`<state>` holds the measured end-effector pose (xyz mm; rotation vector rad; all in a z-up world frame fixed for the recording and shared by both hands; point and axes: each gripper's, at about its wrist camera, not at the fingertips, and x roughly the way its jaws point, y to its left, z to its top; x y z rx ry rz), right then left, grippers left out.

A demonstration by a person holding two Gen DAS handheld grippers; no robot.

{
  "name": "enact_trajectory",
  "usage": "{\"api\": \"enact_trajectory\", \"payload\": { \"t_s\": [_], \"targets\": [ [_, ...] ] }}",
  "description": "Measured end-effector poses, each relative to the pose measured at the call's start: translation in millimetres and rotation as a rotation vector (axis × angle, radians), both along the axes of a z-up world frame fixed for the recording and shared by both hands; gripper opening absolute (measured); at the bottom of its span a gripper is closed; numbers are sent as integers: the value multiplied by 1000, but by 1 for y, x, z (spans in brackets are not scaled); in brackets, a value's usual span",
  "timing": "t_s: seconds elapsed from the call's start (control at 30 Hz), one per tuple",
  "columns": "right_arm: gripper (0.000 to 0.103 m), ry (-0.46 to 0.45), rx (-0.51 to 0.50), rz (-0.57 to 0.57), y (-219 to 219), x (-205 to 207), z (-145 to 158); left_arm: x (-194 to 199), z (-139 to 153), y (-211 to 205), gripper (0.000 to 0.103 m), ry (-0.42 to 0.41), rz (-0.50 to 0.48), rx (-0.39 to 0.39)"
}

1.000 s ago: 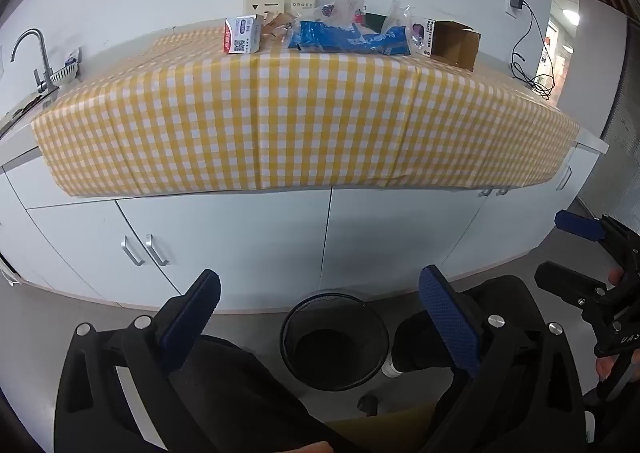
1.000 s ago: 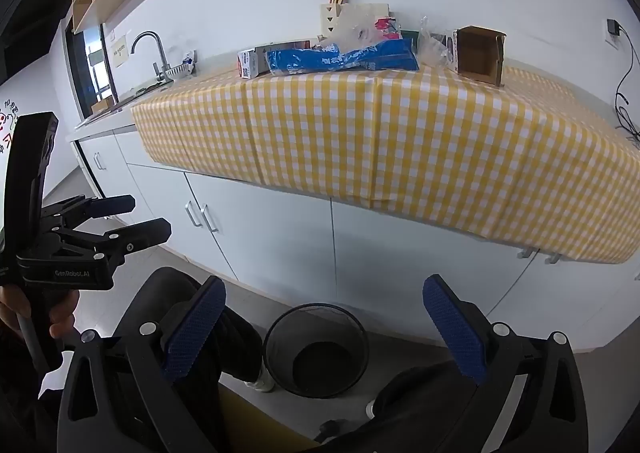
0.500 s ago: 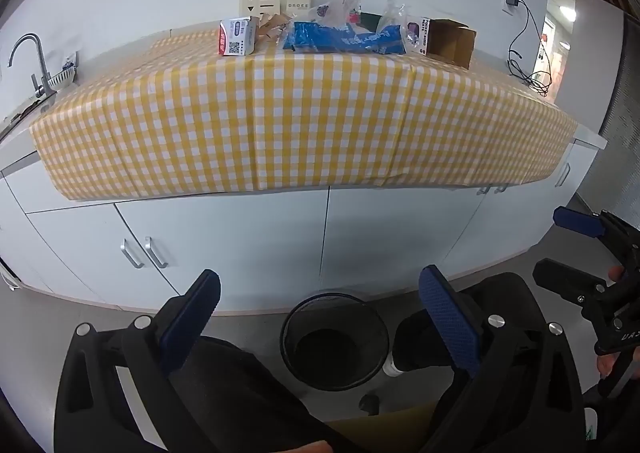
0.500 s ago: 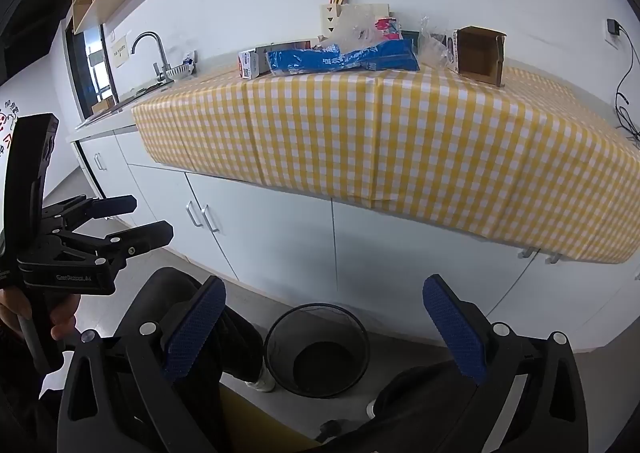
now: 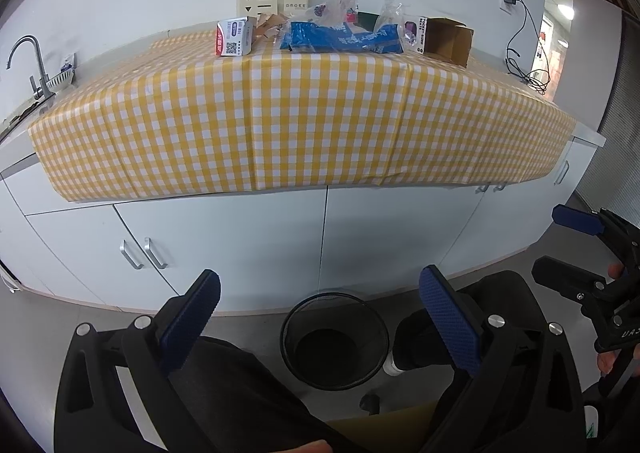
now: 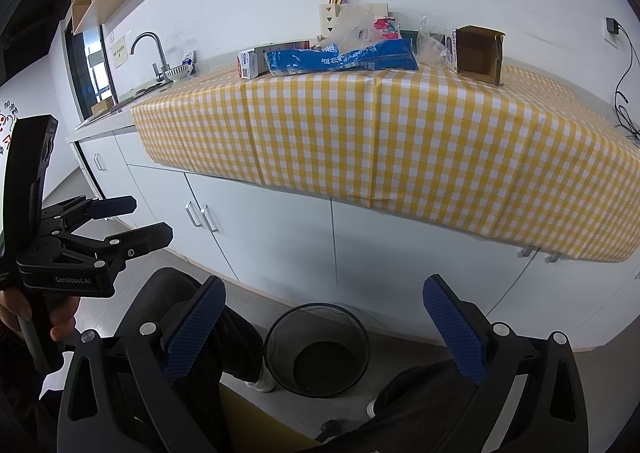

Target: Collect trash

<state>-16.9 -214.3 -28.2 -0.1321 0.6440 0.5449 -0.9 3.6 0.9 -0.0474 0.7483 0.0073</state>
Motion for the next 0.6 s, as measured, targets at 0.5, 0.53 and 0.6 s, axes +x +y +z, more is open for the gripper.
{"api": "enact_trajectory", "payload": {
  "t_s": [0.5, 0.53, 0.6],
  "targets": [
    [100, 5, 9, -16, -5, 1, -1, -3, 4, -2, 99, -12, -3, 0],
    [100, 3, 9, -17, -6, 1, -1, -3, 5, -1, 99, -13, -5, -7],
    [100, 7, 8, -19, -7, 2, -2, -4, 6, 0, 99, -13, -11, -12]
  ]
}}
